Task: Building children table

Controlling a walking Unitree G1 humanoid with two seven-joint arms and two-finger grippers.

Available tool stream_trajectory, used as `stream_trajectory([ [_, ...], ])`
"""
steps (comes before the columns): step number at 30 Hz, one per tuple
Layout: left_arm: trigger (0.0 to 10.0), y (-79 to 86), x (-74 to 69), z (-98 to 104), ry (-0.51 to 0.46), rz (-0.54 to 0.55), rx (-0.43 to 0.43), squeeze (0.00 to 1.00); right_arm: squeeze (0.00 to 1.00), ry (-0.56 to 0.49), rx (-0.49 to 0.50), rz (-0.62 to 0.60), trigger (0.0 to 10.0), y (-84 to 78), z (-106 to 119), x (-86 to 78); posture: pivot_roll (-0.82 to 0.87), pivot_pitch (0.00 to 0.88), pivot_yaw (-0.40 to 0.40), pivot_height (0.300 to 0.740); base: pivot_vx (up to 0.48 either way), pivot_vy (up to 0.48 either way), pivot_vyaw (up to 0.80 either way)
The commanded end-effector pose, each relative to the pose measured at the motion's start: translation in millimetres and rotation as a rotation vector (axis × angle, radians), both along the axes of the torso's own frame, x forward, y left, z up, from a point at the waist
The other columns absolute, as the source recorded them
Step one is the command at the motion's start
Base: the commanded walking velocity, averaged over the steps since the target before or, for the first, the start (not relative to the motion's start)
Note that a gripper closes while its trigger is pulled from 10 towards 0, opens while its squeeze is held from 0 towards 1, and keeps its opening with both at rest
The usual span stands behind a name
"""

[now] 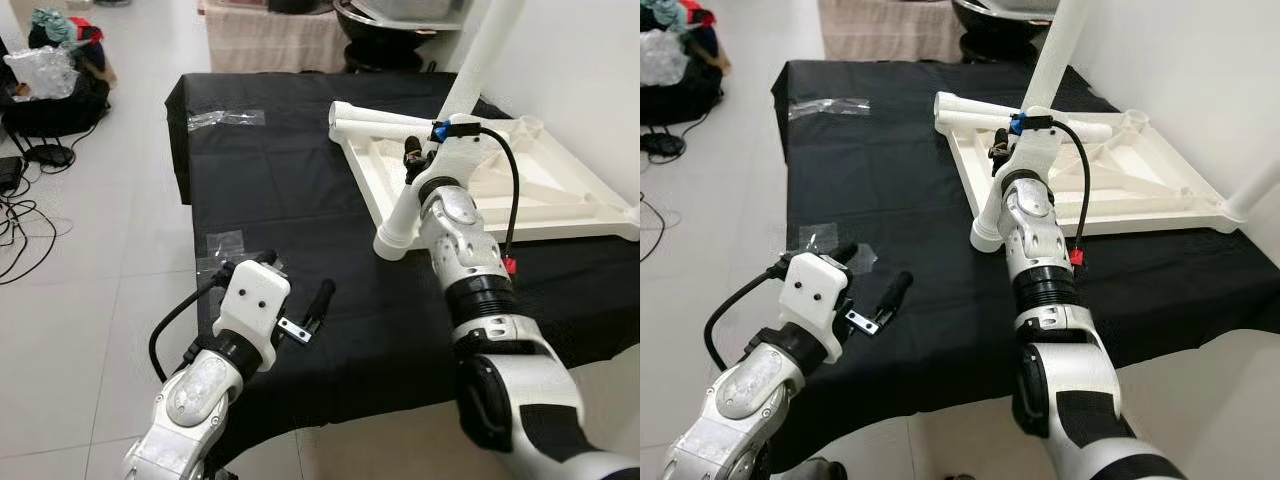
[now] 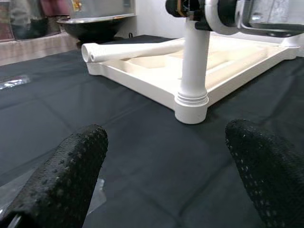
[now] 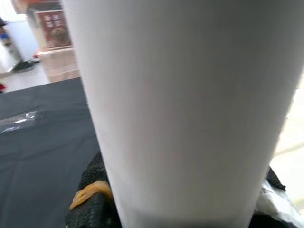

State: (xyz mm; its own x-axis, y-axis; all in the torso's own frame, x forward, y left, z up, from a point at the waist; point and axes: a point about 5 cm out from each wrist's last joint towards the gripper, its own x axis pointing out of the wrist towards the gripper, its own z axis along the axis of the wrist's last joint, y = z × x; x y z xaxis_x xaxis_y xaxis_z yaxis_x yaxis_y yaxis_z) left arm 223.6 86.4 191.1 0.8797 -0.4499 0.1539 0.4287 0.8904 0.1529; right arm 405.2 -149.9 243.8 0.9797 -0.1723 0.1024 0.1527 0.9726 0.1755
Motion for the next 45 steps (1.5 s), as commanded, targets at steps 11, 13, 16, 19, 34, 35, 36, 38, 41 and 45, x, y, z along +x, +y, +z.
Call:
stream_trajectory([
  [11, 10.0, -3.6, -0.9, -3.1, 0.011, -0.014, -0.008, 0.0, 1.0, -0.064, -0.043, -0.043, 10.0, -12.9, 3.7, 2.9, 0.08, 0.11, -0.102, 0.74, 0.0, 0.0, 0.0],
  [13, 10.0, -3.7, -0.7, -3.0, 0.01, -0.014, -0.006, 0.0, 0.0, -0.078, -0.044, 0.013, 10.0, -13.7, 7.6, 4.8, 0.08, 0.113, -0.106, 0.74, 0.0, 0.0, 0.0],
  [16, 10.0, -3.0, 0.2, -2.3, 0.006, -0.01, -0.005, 0.0, 0.0, -0.08, -0.076, 0.128, 10.0, -19.9, 15.0, 9.1, 0.09, 0.111, -0.107, 0.74, 0.0, 0.0, 0.0],
  [19, 10.0, -2.7, 0.5, -2.3, 0.003, -0.01, -0.003, 0.0, 0.0, -0.076, -0.057, 0.283, 10.0, -20.6, 17.0, 10.9, 0.09, 0.096, -0.106, 0.74, 0.0, 0.0, 0.0],
  [34, 10.0, -1.4, 2.6, -0.1, -0.008, -0.007, 0.001, 0.0, 0.0, -0.104, -0.073, 1.356, 10.0, 21.0, 8.5, -25.7, 0.09, 0.096, -0.107, 0.74, 0.0, 0.0, 0.0],
  [35, 10.0, -1.3, 2.2, -0.5, -0.008, -0.006, 0.002, 0.0, 0.0, -0.103, -0.056, 1.441, 10.0, 22.6, 7.4, -31.0, 0.09, 0.097, -0.108, 0.74, 0.0, 0.0, 0.0],
  [36, 10.0, -1.3, 2.2, -0.5, -0.008, -0.006, 0.002, 0.0, 0.0, -0.103, -0.056, 1.441, 10.0, 22.6, 7.4, -31.0, 0.09, 0.097, -0.108, 0.74, 0.0, 0.0, 0.0],
  [38, 10.0, -1.2, 1.9, -0.8, -0.008, -0.006, 0.003, 0.0, 0.0, -0.102, -0.041, 1.494, 10.0, 23.3, 6.8, -34.1, 0.09, 0.097, -0.108, 0.74, 0.0, 0.0, 0.0],
  [41, 10.0, -1.4, 1.1, -1.4, -0.008, -0.005, 0.002, 0.0, 0.0, -0.099, -0.025, 1.566, 10.0, 25.3, 7.1, -37.5, 0.09, 0.097, -0.106, 0.74, 0.0, 0.0, 0.0],
  [45, 10.0, -2.1, 0.6, -2.2, -0.008, -0.005, 0.007, 0.0, 0.0, -0.093, -0.046, 1.582, 10.0, 28.7, 6.3, -36.5, 0.09, 0.103, -0.108, 0.74, 0.0, 0.0, 0.0],
])
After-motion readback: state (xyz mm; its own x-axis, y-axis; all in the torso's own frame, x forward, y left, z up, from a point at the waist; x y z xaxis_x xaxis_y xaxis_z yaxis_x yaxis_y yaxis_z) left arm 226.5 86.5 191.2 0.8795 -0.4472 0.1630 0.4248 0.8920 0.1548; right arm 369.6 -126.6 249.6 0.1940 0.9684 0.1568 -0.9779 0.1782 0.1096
